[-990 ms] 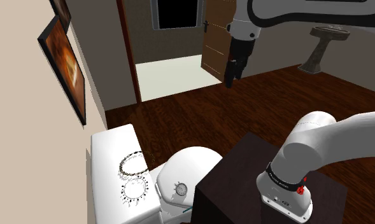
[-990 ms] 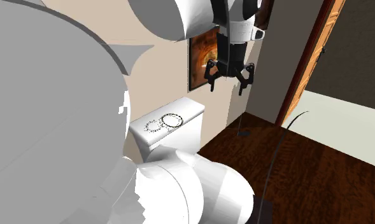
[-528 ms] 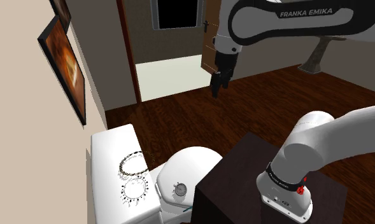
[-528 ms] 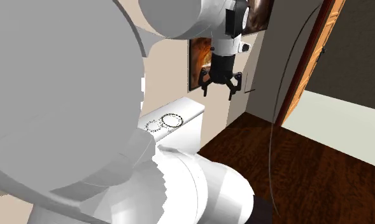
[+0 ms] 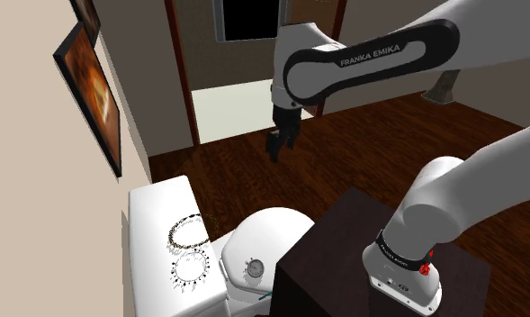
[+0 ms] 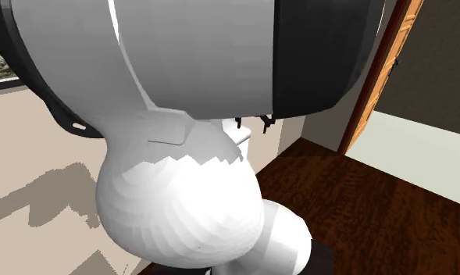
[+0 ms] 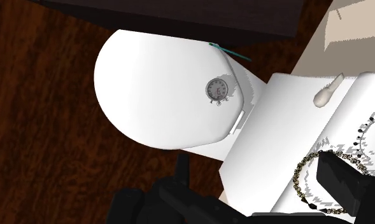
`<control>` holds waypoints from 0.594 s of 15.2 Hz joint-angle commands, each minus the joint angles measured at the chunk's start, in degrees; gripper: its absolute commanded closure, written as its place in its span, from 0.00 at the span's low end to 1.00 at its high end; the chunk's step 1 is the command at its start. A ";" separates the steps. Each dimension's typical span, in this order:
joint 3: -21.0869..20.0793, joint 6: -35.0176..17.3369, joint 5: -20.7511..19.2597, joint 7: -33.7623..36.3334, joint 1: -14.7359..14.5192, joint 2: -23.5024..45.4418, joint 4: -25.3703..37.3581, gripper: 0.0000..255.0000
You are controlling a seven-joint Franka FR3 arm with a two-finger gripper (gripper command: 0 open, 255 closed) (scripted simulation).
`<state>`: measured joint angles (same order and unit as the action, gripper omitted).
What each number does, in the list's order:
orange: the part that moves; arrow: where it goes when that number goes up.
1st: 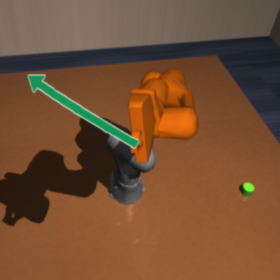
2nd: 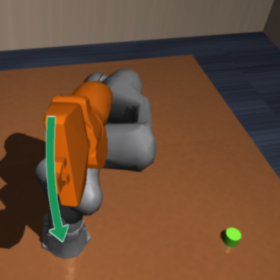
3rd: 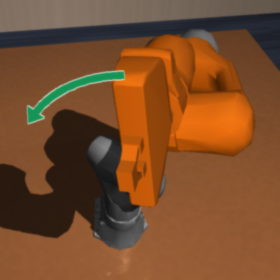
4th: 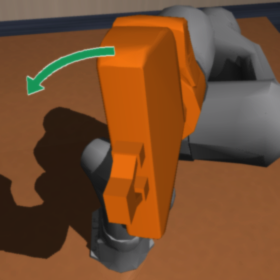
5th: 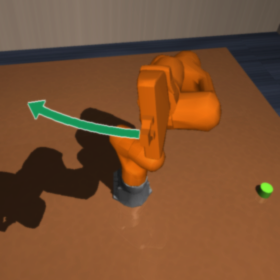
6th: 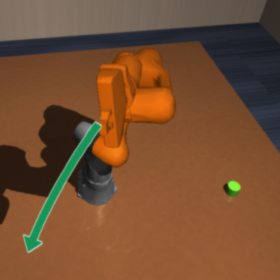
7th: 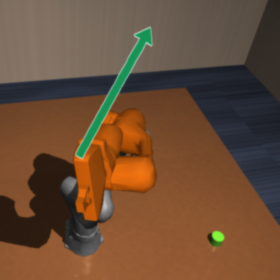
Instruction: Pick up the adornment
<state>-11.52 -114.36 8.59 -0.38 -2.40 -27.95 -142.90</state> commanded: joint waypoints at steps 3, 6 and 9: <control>-2.55 -6.56 0.78 2.45 -0.69 7.57 1.24 0.00; -4.42 -11.31 0.68 4.55 -1.11 13.84 2.87 0.00; -6.06 -15.64 -0.15 6.92 -1.53 20.41 5.17 0.00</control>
<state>-16.99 -128.35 8.78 5.63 -3.80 -10.09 -138.72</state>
